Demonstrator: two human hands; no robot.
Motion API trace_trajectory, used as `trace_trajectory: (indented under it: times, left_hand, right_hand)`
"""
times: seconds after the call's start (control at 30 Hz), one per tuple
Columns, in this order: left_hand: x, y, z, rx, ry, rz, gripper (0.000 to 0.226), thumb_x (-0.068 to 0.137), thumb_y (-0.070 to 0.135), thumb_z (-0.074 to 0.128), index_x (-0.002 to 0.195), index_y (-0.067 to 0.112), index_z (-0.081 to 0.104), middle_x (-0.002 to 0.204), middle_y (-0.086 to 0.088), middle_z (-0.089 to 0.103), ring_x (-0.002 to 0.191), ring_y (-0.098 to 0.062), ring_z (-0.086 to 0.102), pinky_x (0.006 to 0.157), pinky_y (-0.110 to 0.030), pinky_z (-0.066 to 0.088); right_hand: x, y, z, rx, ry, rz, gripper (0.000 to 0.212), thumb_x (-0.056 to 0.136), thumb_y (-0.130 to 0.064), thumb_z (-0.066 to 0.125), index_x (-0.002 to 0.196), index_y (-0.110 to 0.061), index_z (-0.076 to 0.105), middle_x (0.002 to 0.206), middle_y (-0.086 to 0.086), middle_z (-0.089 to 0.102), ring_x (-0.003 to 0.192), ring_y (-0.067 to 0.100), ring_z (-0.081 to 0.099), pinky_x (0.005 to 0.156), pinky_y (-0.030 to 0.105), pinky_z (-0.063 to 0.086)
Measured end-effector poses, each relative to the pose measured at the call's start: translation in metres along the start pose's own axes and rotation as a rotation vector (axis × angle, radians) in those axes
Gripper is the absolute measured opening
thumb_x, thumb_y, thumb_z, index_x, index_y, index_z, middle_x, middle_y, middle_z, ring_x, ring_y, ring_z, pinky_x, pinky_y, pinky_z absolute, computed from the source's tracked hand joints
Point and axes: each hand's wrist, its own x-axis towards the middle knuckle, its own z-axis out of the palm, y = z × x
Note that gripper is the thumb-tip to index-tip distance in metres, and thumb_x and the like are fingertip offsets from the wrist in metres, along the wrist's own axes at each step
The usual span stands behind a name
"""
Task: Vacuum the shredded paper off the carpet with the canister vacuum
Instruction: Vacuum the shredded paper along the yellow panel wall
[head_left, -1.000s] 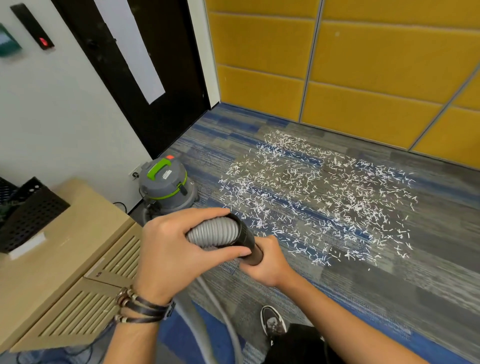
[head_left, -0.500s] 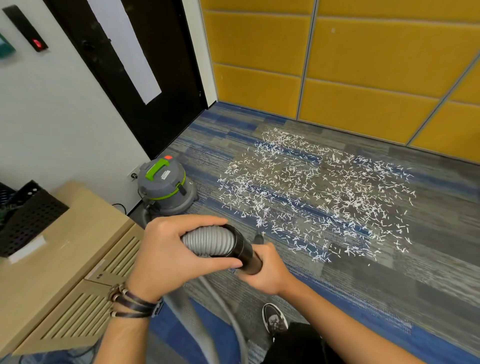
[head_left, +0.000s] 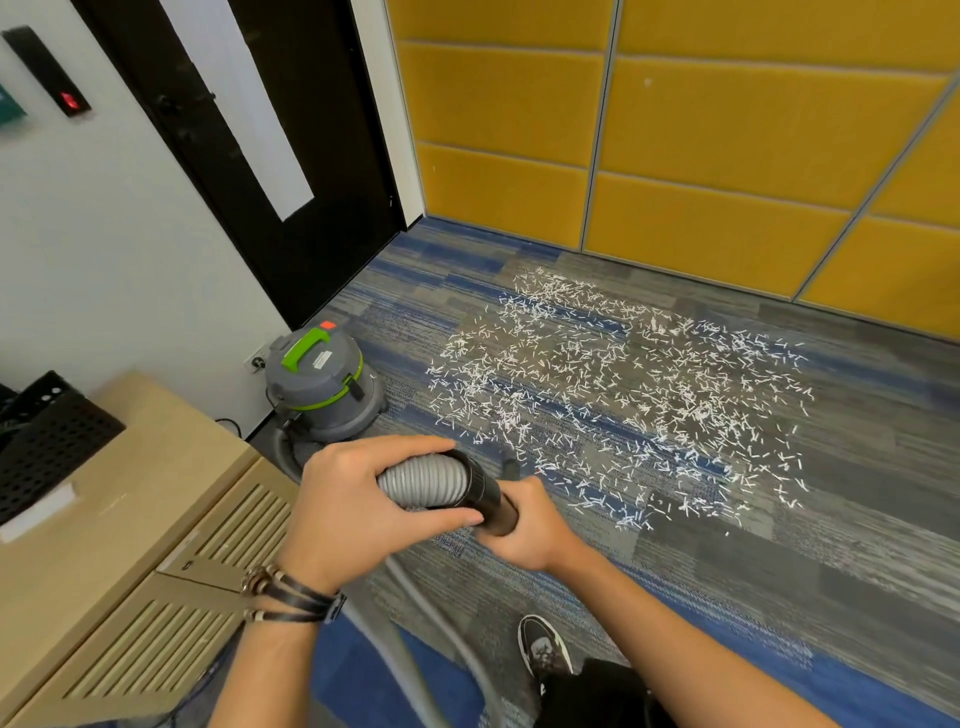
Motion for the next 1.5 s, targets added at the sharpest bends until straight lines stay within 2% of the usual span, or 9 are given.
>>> trace_trajectory:
  times: [0.13,0.37,0.57,0.77,0.97,1.17,1.27,1.4,1.5]
  left_hand:
    - [-0.009,0.000,0.006,-0.078,-0.029,0.005,0.062,0.055,0.067,0.093,0.108,0.038,0.082,0.099,0.026,0.077,0.093,0.007,0.073,0.088,-0.030,0.059]
    - [-0.019,0.016,0.009,-0.008,0.111,0.091,0.054,0.067,0.062,0.091,0.112,0.034,0.082,0.099,0.018,0.078,0.089,0.003,0.072,0.082,-0.031,0.060]
    - [-0.017,0.015,0.012,-0.071,0.056,0.019,0.056,0.059,0.066,0.092,0.108,0.041,0.081,0.101,0.026,0.077,0.094,0.006,0.073,0.087,-0.033,0.061]
    - [-0.017,0.019,0.005,-0.172,0.007,-0.003,0.059,0.053,0.063,0.095,0.104,0.034,0.083,0.099,0.025,0.078,0.093,0.004,0.074,0.089,-0.029,0.060]
    - [-0.038,0.032,0.009,-0.085,0.120,0.063,0.054,0.061,0.063,0.093,0.108,0.039,0.082,0.104,0.025,0.077,0.097,0.007,0.073,0.087,-0.035,0.062]
    - [-0.050,0.039,0.018,-0.062,0.067,0.046,0.054,0.061,0.065,0.093,0.107,0.041,0.081,0.105,0.026,0.077,0.098,0.010,0.070,0.088,-0.032,0.060]
    - [-0.056,0.039,0.016,-0.114,0.035,0.032,0.056,0.058,0.067,0.093,0.105,0.041,0.082,0.102,0.027,0.077,0.096,0.010,0.071,0.088,-0.032,0.060]
    - [-0.072,0.045,0.011,-0.212,-0.021,0.060,0.056,0.055,0.066,0.093,0.103,0.038,0.083,0.099,0.027,0.077,0.093,0.009,0.073,0.089,-0.030,0.060]
    - [-0.089,0.048,0.016,-0.232,0.012,0.059,0.056,0.056,0.066,0.093,0.103,0.037,0.083,0.099,0.026,0.077,0.092,0.008,0.073,0.086,-0.030,0.060]
  right_hand:
    - [-0.020,0.004,-0.003,0.003,0.007,0.002,0.035,0.072,-0.003,0.069,0.060,-0.027,0.046,0.050,-0.014,0.045,0.047,0.005,0.037,0.049,0.024,0.028]
    - [-0.026,-0.003,-0.012,-0.030,0.075,-0.055,0.032,0.069,-0.010,0.066,0.063,-0.033,0.046,0.051,-0.015,0.044,0.046,0.007,0.035,0.050,0.021,0.026]
    - [-0.027,-0.002,-0.010,-0.009,0.025,-0.001,0.026,0.069,-0.006,0.067,0.062,-0.024,0.049,0.051,-0.013,0.043,0.048,0.006,0.035,0.049,0.025,0.027]
    - [-0.051,-0.005,-0.009,0.009,0.059,0.032,0.016,0.066,-0.010,0.066,0.063,-0.013,0.051,0.052,-0.011,0.042,0.049,0.006,0.033,0.050,0.025,0.026]
    - [-0.070,-0.012,-0.015,-0.043,0.155,-0.030,0.009,0.066,-0.019,0.064,0.064,-0.015,0.056,0.051,-0.013,0.045,0.046,0.008,0.036,0.049,0.021,0.027]
    - [-0.074,-0.013,-0.011,-0.022,0.126,0.036,0.017,0.067,-0.027,0.062,0.059,-0.024,0.048,0.051,-0.012,0.042,0.048,0.005,0.033,0.049,0.025,0.025]
    - [-0.090,-0.016,0.001,0.010,0.158,0.077,0.024,0.066,-0.021,0.062,0.057,-0.033,0.043,0.052,-0.013,0.040,0.049,0.004,0.031,0.049,0.024,0.024]
    - [-0.128,-0.020,0.006,0.005,0.170,0.080,0.025,0.067,-0.020,0.063,0.059,-0.031,0.042,0.054,-0.010,0.038,0.051,0.006,0.032,0.050,0.029,0.024]
    - [-0.144,-0.024,0.001,-0.044,0.156,0.082,0.031,0.065,-0.014,0.066,0.057,-0.034,0.043,0.053,-0.011,0.039,0.050,0.005,0.031,0.050,0.023,0.024]
